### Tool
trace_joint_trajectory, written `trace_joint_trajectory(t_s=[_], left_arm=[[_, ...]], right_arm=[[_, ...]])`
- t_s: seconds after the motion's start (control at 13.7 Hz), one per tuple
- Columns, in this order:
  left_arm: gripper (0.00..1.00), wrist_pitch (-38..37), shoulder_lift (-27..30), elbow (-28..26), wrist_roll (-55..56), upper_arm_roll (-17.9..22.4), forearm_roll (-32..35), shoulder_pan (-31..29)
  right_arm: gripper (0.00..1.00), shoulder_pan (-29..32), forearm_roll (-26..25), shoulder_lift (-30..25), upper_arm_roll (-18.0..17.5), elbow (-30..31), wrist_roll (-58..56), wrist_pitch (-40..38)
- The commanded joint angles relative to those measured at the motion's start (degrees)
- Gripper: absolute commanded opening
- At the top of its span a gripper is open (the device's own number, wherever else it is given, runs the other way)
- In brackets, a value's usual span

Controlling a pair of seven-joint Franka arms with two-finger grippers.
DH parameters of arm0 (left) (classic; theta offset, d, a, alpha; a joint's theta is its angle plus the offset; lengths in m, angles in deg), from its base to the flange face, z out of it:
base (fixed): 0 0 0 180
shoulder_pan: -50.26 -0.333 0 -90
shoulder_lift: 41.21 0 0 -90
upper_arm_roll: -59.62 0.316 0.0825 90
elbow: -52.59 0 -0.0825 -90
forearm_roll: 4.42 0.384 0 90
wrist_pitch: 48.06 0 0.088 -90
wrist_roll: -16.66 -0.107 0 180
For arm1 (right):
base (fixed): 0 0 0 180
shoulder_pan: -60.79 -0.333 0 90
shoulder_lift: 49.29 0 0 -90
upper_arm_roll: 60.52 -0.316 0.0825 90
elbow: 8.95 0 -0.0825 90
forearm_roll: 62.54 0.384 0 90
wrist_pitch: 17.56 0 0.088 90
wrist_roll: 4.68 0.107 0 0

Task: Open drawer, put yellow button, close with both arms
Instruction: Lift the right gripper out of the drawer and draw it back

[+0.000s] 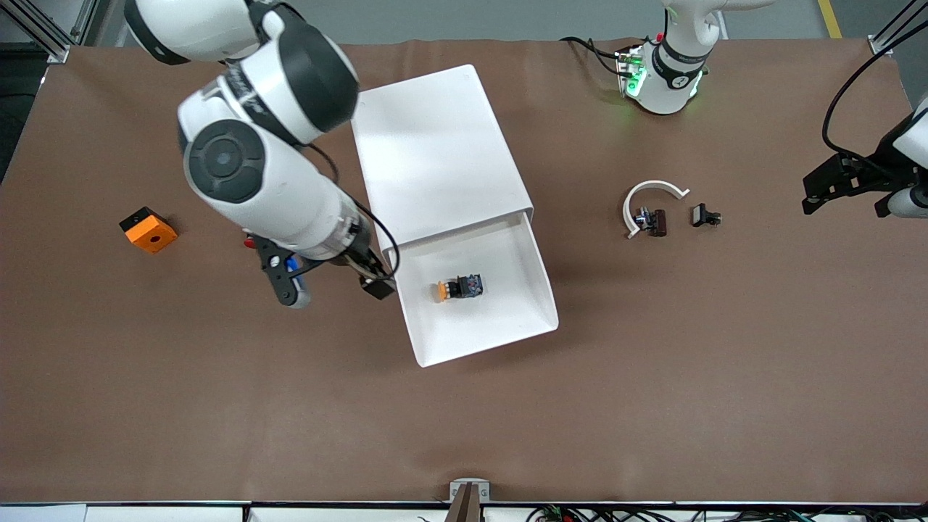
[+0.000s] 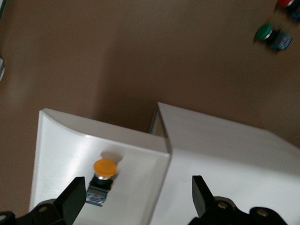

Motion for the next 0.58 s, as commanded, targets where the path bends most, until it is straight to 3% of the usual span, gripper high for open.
trace_joint_trajectory(t_s=[0.0,0.15,0.36,0.51], left_arm=[[1.00,-1.38,-0.33,1.41,-0.91,0.61,-0.68,0.17],[1.00,-1.38,-0.33,1.41,-0.91,0.61,-0.68,0.26],[1.00,-1.38,-0.33,1.33,-0.91,0.61,-0.68,0.34],[1.00,-1.38,-0.33,1.41,-0.91,0.61,-0.68,0.34]], right_arm=[[1.00,4.67,0.52,-1.69,-1.01,1.25,-14.73,-6.38],[1.00,7.57,-1.83,-2.74,-0.22,1.42,-27.98,-12.44],[1.00,10.57,-13.24,-4.76,-0.22,1.60,-54.69,-17.47],[1.00,12.85,-17.56,-6.08,-0.13,2.91,-67.20,-19.15]])
